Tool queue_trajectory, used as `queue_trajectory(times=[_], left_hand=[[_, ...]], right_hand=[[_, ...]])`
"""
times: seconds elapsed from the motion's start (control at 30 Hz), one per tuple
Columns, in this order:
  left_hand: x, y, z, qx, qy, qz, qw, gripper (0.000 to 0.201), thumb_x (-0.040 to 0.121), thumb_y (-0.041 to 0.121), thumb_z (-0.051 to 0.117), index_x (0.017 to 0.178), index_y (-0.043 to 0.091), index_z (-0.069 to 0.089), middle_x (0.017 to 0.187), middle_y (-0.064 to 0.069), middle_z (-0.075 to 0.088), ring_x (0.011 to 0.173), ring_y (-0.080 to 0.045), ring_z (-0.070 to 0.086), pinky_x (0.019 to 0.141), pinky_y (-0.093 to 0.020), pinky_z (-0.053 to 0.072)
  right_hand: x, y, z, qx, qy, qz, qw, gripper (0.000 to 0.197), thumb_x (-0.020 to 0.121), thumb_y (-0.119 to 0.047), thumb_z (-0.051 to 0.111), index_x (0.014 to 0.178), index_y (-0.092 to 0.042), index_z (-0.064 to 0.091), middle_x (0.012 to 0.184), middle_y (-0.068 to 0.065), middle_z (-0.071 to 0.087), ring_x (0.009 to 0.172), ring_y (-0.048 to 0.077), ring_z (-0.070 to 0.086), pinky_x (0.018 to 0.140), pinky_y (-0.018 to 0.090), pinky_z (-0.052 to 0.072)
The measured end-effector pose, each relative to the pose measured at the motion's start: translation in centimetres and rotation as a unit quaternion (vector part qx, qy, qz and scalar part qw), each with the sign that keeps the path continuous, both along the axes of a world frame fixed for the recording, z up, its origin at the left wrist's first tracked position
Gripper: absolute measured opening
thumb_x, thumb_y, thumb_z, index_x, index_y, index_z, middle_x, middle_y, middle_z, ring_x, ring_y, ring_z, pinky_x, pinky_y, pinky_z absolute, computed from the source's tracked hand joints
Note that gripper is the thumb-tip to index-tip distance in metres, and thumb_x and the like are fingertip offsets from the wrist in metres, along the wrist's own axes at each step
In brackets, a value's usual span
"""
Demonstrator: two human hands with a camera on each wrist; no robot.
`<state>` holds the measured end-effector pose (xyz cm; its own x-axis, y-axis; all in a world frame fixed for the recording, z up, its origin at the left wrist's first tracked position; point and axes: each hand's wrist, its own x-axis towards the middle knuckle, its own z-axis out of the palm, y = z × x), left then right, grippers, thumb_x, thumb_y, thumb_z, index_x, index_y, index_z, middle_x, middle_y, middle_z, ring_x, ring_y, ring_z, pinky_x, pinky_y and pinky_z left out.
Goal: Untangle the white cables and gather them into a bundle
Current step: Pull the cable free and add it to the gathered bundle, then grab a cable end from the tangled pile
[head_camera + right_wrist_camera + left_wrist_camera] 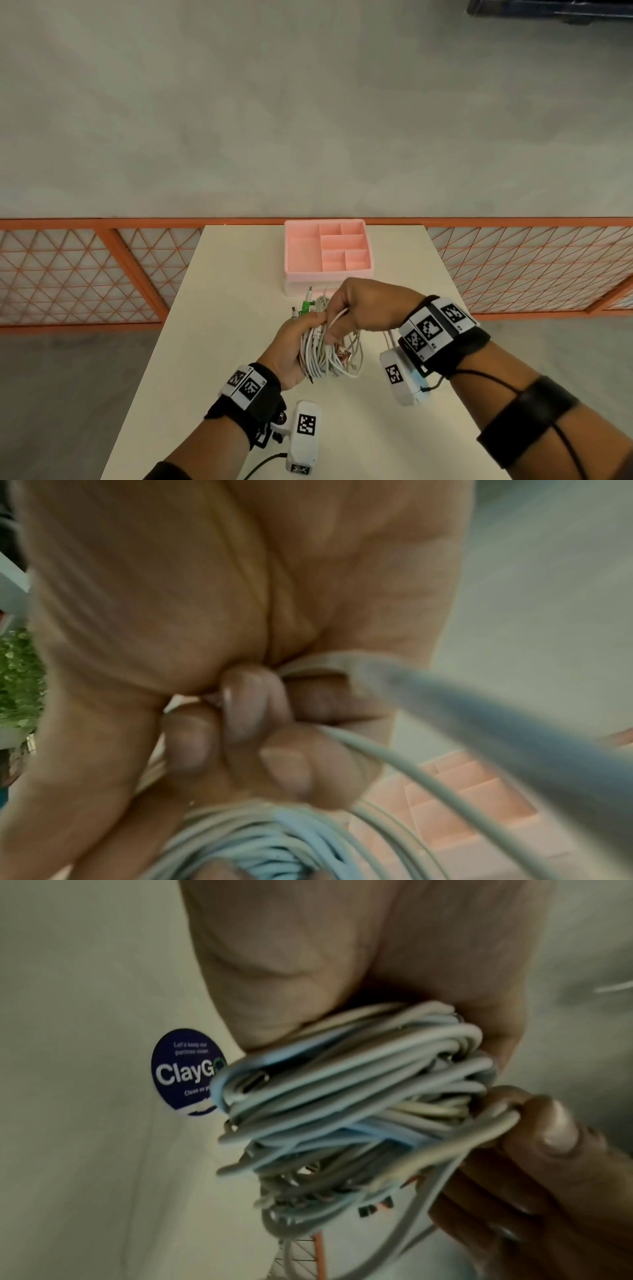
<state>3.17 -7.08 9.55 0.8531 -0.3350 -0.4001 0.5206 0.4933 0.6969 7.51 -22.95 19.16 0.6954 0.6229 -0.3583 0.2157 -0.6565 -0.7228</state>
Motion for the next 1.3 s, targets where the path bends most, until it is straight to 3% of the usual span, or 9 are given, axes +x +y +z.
queue_trajectory(times=[0.2, 0.33, 0.47, 0.6, 0.7, 0.77, 0.87, 1.07, 1.3], left_hand=[[-0.5, -0.5, 0.6, -0.166, 0.049, -0.06, 0.983, 0.031, 0.086, 0.032, 0.066, 0.094, 0.002, 0.062, 0.076, -0.011, 0.06, 0.066, -0.023, 0.062, 0.069, -0.035, 0.051], [-0.3, -0.8, 0.3, -0.217, 0.011, -0.073, 0.973, 0.05, 0.073, 0.041, 0.086, 0.102, 0.004, 0.068, 0.081, -0.01, 0.065, 0.073, -0.023, 0.065, 0.075, -0.039, 0.056], [0.0, -0.8, 0.2, -0.195, 0.016, -0.081, 0.977, 0.047, 0.06, 0.023, 0.096, 0.09, 0.002, 0.068, 0.078, -0.009, 0.063, 0.069, -0.021, 0.065, 0.073, -0.037, 0.056], [-0.2, -1.0, 0.4, -0.196, 0.013, -0.081, 0.977, 0.04, 0.062, 0.019, 0.092, 0.09, 0.004, 0.068, 0.077, -0.008, 0.062, 0.068, -0.02, 0.063, 0.074, -0.036, 0.053], [-0.1, -0.7, 0.3, -0.213, 0.027, -0.088, 0.973, 0.044, 0.064, 0.02, 0.09, 0.097, 0.003, 0.065, 0.076, -0.008, 0.062, 0.066, -0.021, 0.062, 0.071, -0.036, 0.053], [0.1, -0.4, 0.2, -0.239, 0.044, -0.105, 0.964, 0.051, 0.069, 0.022, 0.086, 0.106, -0.002, 0.059, 0.077, -0.008, 0.062, 0.066, -0.021, 0.062, 0.069, -0.036, 0.054], [0.5, 0.0, 0.0, -0.251, 0.048, -0.126, 0.959, 0.06, 0.072, 0.027, 0.084, 0.113, -0.008, 0.057, 0.076, -0.005, 0.06, 0.065, -0.018, 0.061, 0.068, -0.033, 0.052], [0.3, 0.3, -0.5, -0.273, 0.029, -0.157, 0.949, 0.059, 0.079, 0.035, 0.075, 0.116, -0.004, 0.053, 0.077, 0.0, 0.061, 0.068, -0.013, 0.061, 0.074, -0.029, 0.04], [0.0, 0.3, 0.1, -0.24, 0.034, -0.145, 0.959, 0.073, 0.074, 0.036, 0.082, 0.123, -0.01, 0.055, 0.082, -0.009, 0.065, 0.075, -0.023, 0.065, 0.078, -0.037, 0.052]], right_hand=[[0.7, -0.2, -0.7, 0.169, 0.014, -0.094, 0.981, 0.033, 0.071, -0.012, 0.087, 0.082, -0.005, 0.057, 0.069, 0.01, 0.067, 0.057, 0.023, 0.065, 0.055, 0.029, 0.053], [0.9, -0.2, -2.8, 0.175, -0.095, -0.139, 0.97, 0.004, 0.086, -0.022, 0.074, 0.087, -0.018, 0.072, 0.08, -0.011, 0.061, 0.076, 0.008, 0.062, 0.074, 0.027, 0.053], [0.3, -0.3, -4.9, 0.175, -0.15, -0.192, 0.954, 0.023, 0.096, -0.027, 0.053, 0.086, -0.046, 0.063, 0.097, 0.002, 0.056, 0.087, 0.009, 0.059, 0.086, 0.026, 0.045], [0.1, 0.2, -6.0, 0.168, -0.151, -0.242, 0.944, 0.02, 0.086, -0.036, 0.04, 0.084, -0.037, 0.06, 0.097, 0.003, 0.053, 0.093, 0.016, 0.054, 0.09, 0.034, 0.043], [0.3, 0.2, -6.3, 0.088, -0.175, -0.246, 0.949, 0.039, 0.081, -0.05, 0.034, 0.089, -0.027, 0.065, 0.098, 0.003, 0.05, 0.102, 0.02, 0.046, 0.095, 0.036, 0.037], [0.2, 0.1, -5.8, 0.127, -0.087, -0.244, 0.957, 0.039, 0.087, -0.047, 0.042, 0.078, -0.016, 0.064, 0.086, 0.005, 0.058, 0.086, 0.018, 0.054, 0.088, 0.036, 0.043], [-0.1, 0.1, -5.5, 0.212, 0.093, -0.25, 0.94, 0.048, 0.092, -0.05, 0.053, 0.057, -0.018, 0.054, 0.06, 0.007, 0.052, 0.06, 0.02, 0.054, 0.074, 0.034, 0.045], [-0.4, -0.1, -4.9, 0.217, 0.151, -0.234, 0.935, 0.051, 0.094, -0.052, 0.055, 0.053, -0.022, 0.058, 0.058, 0.004, 0.053, 0.057, 0.016, 0.057, 0.071, 0.028, 0.049], [-0.5, 0.1, -4.8, 0.208, 0.136, -0.239, 0.939, 0.056, 0.09, -0.056, 0.059, 0.048, -0.02, 0.057, 0.055, 0.008, 0.052, 0.055, 0.02, 0.058, 0.072, 0.033, 0.049]])
